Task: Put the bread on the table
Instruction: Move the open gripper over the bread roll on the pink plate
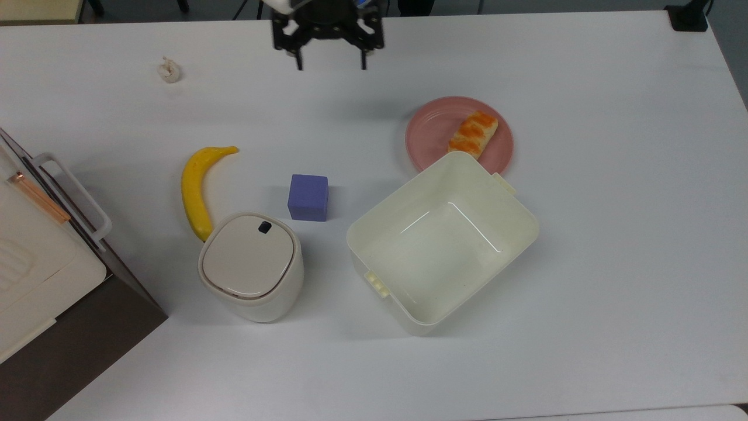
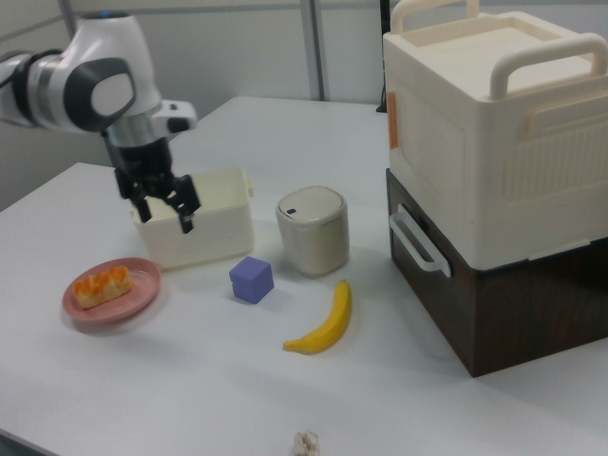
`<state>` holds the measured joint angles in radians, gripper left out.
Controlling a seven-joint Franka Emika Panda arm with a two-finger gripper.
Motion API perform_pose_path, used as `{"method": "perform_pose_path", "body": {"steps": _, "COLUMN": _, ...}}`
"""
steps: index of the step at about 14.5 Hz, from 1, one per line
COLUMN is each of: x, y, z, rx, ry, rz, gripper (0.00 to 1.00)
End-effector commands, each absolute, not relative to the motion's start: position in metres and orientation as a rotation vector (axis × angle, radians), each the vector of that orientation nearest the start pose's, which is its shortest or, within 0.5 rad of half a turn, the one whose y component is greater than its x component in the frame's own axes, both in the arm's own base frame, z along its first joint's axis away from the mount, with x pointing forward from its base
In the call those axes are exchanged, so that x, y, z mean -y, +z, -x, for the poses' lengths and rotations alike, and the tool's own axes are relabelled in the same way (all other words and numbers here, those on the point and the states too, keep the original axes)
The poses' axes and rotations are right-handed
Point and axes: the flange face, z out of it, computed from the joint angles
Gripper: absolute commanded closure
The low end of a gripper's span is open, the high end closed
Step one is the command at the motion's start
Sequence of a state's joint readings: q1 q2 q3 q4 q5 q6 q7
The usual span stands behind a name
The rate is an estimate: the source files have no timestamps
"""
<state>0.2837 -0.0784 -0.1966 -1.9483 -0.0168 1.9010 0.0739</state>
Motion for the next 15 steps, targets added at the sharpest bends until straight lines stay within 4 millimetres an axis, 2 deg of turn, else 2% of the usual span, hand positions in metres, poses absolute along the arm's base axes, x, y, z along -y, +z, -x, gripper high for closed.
{"method": "perform_pose_path", "body": {"steps": 1, "x": -0.099, "y": 0.500, "z": -0.494, "rx": 0.017, "ry": -0.123, "rz": 3.158, "gripper": 0.00}}
{"method": "perform_pose_path", "body": {"steps": 3, "x": -0.129, "y": 0.492, "z": -0.488, "rx": 0.013, "ry": -0.137, "rz": 3.151, "gripper": 0.00}}
{"method": "perform_pose_path", "body": {"steps": 5, "x": -0.152, "y": 0.486, "z": -0.485, "rx": -0.060, "ry": -0.212, "rz": 3.121, "gripper": 0.00}}
{"method": "perform_pose_path", "body": {"steps": 9, "x": -0.189, "y": 0.473, "z": -0.488, "rx": -0.177, "ry": -0.317, "rz": 3.066, "gripper": 0.00}}
{"method": "perform_pose_path", "body": {"steps": 15, "x": -0.252, "y": 0.421, "z": -0.487, "rx": -0.320, "ry": -0.351, "rz": 3.070, "gripper": 0.00}}
